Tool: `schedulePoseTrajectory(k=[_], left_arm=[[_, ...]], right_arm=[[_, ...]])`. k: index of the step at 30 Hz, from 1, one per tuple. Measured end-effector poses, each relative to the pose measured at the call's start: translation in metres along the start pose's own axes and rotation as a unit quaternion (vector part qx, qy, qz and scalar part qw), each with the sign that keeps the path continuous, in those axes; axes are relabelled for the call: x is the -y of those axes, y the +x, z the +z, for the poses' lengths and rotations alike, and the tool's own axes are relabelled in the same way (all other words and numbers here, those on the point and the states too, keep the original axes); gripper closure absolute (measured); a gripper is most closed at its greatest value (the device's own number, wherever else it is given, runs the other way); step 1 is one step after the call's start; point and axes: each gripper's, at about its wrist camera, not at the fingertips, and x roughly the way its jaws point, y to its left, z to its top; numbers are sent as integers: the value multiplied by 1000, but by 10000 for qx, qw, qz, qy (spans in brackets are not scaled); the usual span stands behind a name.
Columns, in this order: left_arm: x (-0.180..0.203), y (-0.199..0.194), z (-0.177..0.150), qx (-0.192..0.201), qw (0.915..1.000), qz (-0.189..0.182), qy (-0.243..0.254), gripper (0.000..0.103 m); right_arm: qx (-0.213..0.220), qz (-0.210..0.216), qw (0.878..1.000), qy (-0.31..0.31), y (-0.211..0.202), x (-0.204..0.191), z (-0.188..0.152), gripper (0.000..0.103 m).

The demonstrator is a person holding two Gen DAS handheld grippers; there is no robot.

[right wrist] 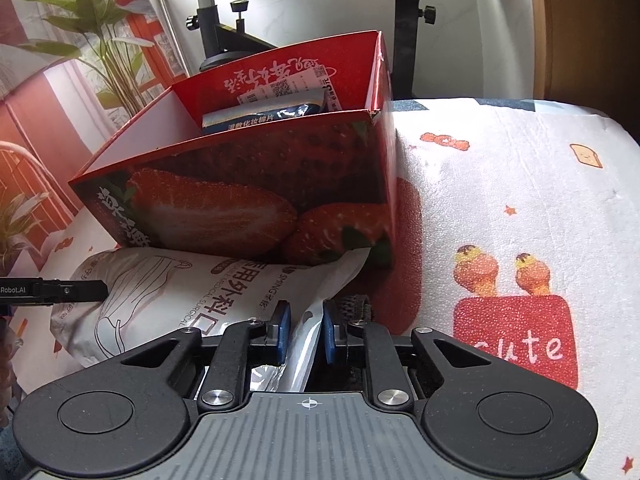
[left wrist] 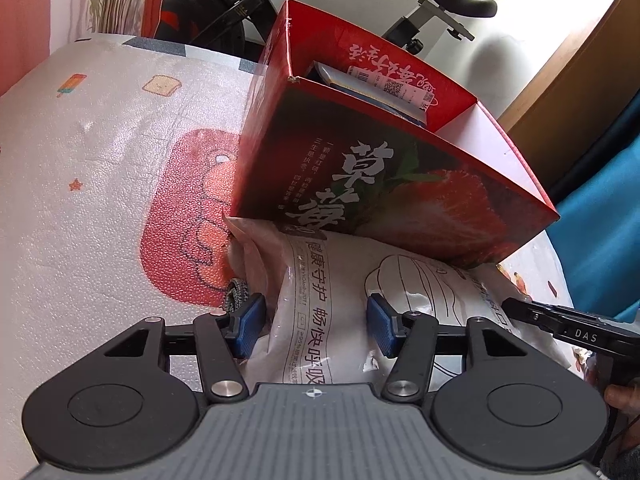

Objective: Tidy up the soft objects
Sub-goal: 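Lift the white face-mask bag with the left tool and raise it over the box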

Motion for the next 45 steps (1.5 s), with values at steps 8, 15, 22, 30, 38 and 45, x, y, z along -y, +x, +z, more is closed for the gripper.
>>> schedulePoseTrajectory(k=[8, 15, 22, 30, 38, 45], left_arm=[[5, -14, -5, -38, 9997, -83, 212, 46], [-8, -22, -20, -287, 9990, -306, 170, 46], [-12, -16, -29, -301, 9990, -320, -19, 46], [-14, -9, -30, -395, 9987, -315, -95, 45], [-17, -2, -29, -445, 9983, -358, -135, 44], [-23, 2, -26, -546, 9973, -471, -158, 40]], right_arm=[[365, -266, 9930, -1096, -19, -39, 5, 98], [667, -417, 9766, -2002, -33, -67, 1, 99], [395, -294, 9816, -1845, -24, -63, -1, 98], [-46, 83, 9932, -1163, -25, -42, 7, 91], [-341, 179, 9960, -802, -16, -24, 11, 95], [-670, 8, 9822, -1753, -6, -42, 10, 95]])
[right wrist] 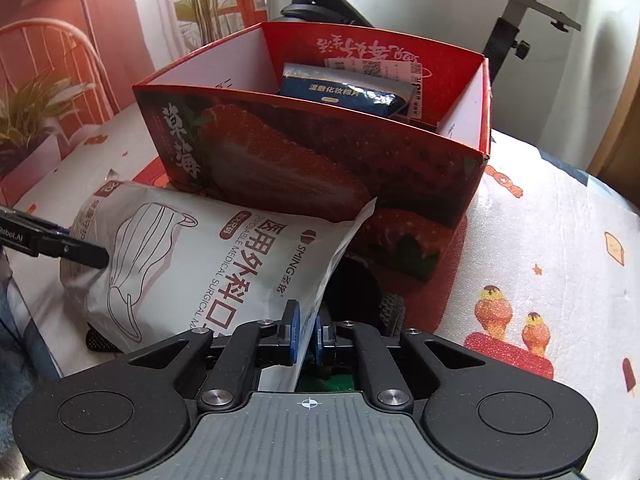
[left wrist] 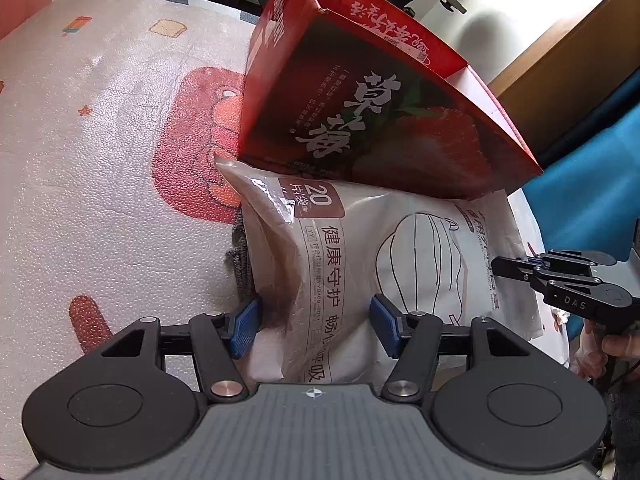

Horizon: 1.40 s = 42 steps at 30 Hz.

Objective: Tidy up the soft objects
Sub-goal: 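Lift the white face-mask bag with the left tool and raise it over the box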

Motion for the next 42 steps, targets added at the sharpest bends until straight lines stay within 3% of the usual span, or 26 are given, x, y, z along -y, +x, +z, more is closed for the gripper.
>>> schedulePoseTrajectory(k=[3, 7, 15, 27, 35, 42], left_arm=[[-3, 1, -3, 81, 9999, -28, -82, 41], [6, -9, -11, 277, 9995, 117, 86, 50], [17, -46, -11, 831, 9963, 146, 152, 56], [58, -108, -24, 1967, 9787, 274, 514, 56], [76, -117, -42, 2103, 9745, 330, 714, 56], [75, -117, -39, 2131, 9735, 312, 772, 56]], right_arm=[[-85, 38, 9999, -46, 1, 1, 2, 95], [29, -166, 9998, -138, -1, -9, -2, 96], [966, -661, 9898, -817, -36, -41, -4, 96], [2155, -1418, 9577, -1273, -85, -86, -26, 96], [2484, -1617, 9483, -1139, -105, -94, -42, 96], [2555, -1595, 9477, -1051, -112, -93, -48, 96]])
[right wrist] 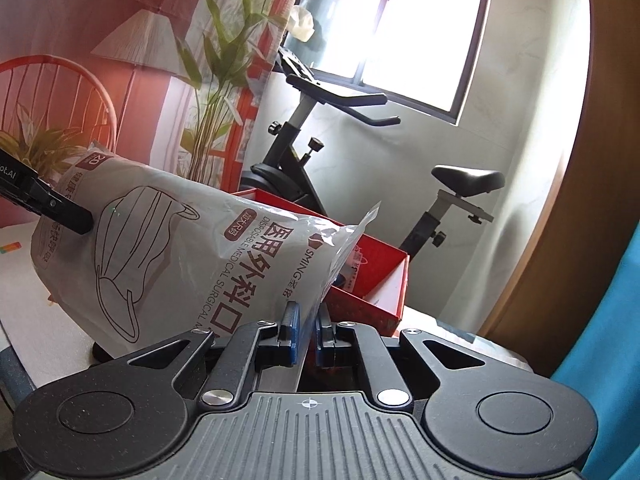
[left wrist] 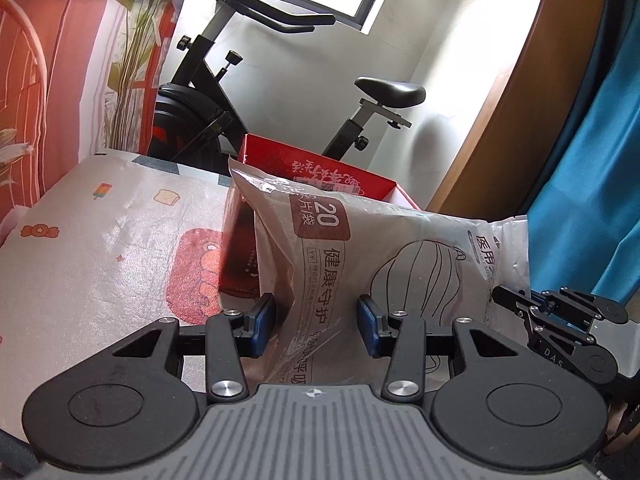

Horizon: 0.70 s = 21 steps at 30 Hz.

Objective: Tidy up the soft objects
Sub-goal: 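Lift the white face-mask bag with the left tool and raise it over the box, then lower the bag into the red box and open the left tool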

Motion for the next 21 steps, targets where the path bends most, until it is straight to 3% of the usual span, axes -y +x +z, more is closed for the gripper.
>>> schedulePoseTrajectory(k=[10, 16, 21], left_arm=[[7, 32, 48, 186, 9994, -157, 245, 56], [17, 71, 89, 214, 9977, -232, 594, 56], [20, 109, 116, 89, 9968, -18, 793, 56]], right_arm=[[197, -72, 9998, 25, 14, 29, 27, 96], [238, -290, 9993, 20, 49, 63, 52, 96], [171, -348, 9991, 149, 93, 94, 74, 96]])
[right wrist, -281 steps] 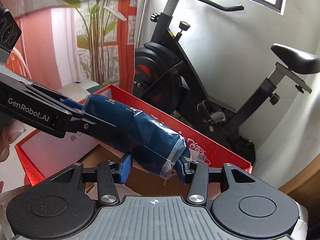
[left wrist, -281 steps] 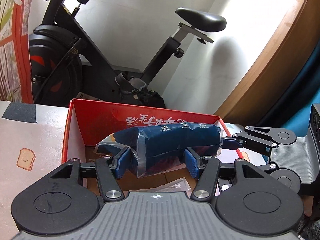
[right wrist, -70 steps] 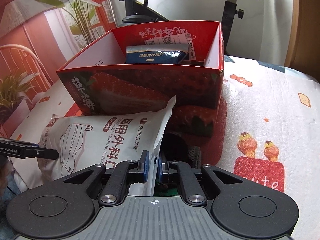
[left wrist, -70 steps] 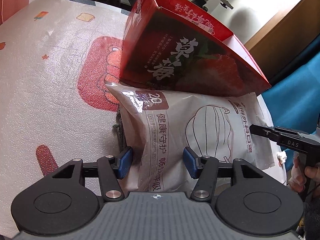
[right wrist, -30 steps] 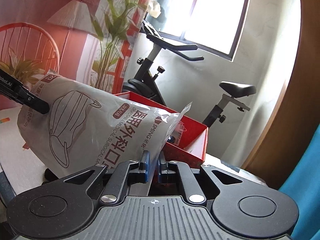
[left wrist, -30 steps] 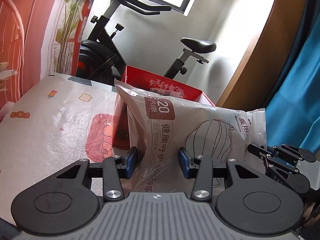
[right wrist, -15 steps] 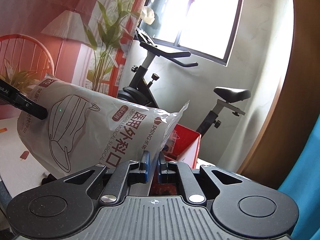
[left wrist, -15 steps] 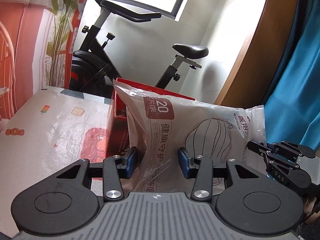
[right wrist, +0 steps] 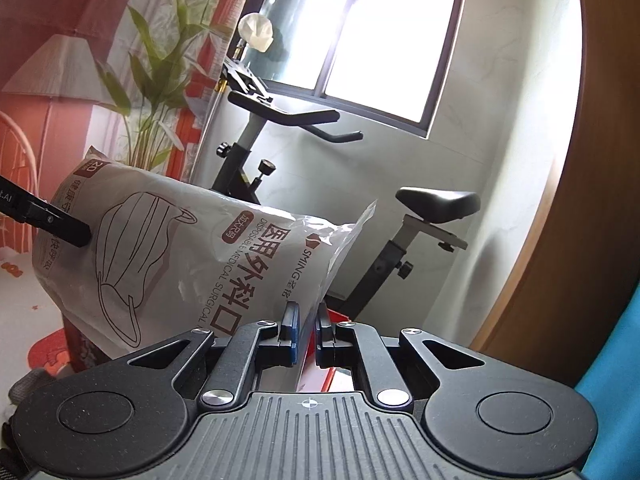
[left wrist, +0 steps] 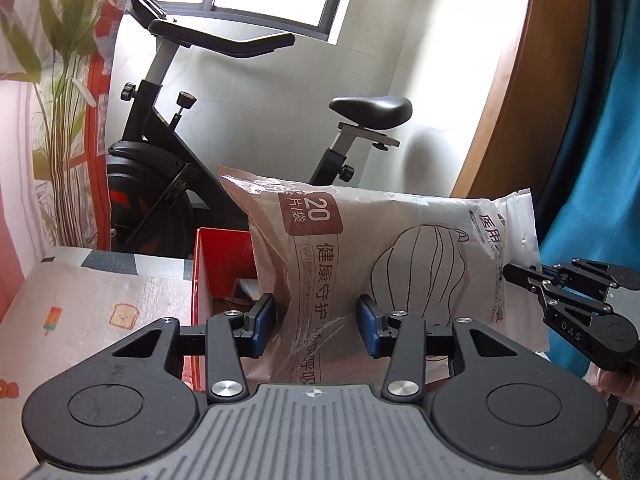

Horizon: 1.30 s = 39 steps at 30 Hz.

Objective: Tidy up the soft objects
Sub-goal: 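Lower the bag into the red box and open the left tool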

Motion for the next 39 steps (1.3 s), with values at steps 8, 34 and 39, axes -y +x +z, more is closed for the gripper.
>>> schedulePoseTrajectory(k=[8, 34, 39], left_arm=[[-7, 62, 6, -472, 9979, 406, 151, 57], [-17, 114, 2, -2197, 9702, 670, 770, 54], [-17, 104, 9, -2073, 9740, 488, 771, 51]], right_arm=[[-564, -128, 9983, -104, 89, 5, -6, 96], [-2890, 829, 9518, -608, 191, -33, -49, 85], [-2835, 891, 9527, -636, 187, -28, -45, 79]])
